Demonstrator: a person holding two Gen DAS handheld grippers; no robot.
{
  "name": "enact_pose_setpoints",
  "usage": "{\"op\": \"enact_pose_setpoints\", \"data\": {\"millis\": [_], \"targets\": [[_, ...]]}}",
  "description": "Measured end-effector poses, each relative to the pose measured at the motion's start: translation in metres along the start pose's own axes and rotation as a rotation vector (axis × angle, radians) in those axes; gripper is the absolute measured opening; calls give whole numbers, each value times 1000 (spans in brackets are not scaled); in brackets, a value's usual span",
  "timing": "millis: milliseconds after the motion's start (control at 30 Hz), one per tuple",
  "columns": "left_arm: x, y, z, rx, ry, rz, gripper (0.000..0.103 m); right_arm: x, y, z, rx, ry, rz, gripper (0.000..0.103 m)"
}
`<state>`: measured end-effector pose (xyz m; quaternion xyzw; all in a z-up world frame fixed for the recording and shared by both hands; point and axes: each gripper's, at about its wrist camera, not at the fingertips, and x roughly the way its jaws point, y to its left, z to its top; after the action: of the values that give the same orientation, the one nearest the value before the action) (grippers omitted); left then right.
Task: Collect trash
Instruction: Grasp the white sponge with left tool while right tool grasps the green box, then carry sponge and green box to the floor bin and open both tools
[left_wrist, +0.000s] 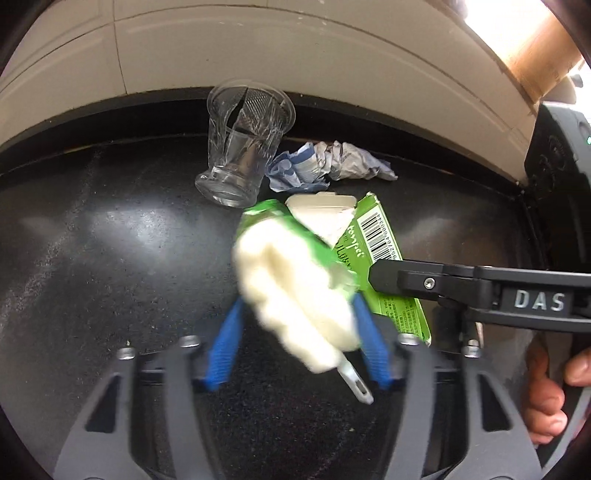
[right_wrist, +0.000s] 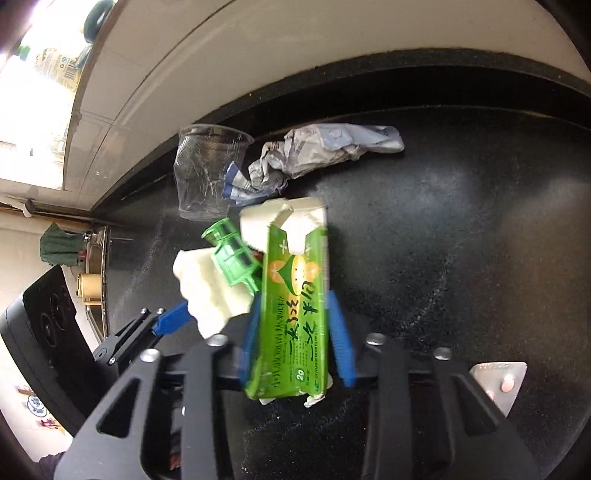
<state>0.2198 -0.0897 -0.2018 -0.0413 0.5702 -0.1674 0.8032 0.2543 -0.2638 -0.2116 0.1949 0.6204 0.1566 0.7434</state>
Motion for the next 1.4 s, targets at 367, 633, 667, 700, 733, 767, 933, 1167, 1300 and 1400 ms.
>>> {"op": "enact_pose_setpoints", "data": {"millis": [367,633,667,700,733,767,933,1167,1300,1400], "targets": [[-59,-3,-24,28,-46,16,20,-48,17,-27,-97,-104,-69,23],[-112,5,-73,12,-88,77,20,-83,49,-89,-245,-184,-157,23],[-118,5,-82,8,-89,87,20,-85,52,-95,-259,-190,-168,23],[-123,5,-91,5,-90,94,20,-88,55,-104,-272,-196,-176,23],[-127,6,-96,5,-91,98,20,-90,59,-115,-283,-201,-182,23],[-132,6,-105,5,-93,108,20,-92,61,-122,-291,-206,-186,23],[-146,6,-134,-9,-99,126,20,-97,80,-165,-338,-220,-209,23],[-166,11,-162,-12,-119,137,20,-102,96,-198,-357,-237,-215,23],[-175,16,-169,-18,-131,146,20,-104,105,-206,-370,-245,-215,23],[-186,22,-175,-30,-151,156,20,-104,116,-209,-393,-252,-212,23]]}}
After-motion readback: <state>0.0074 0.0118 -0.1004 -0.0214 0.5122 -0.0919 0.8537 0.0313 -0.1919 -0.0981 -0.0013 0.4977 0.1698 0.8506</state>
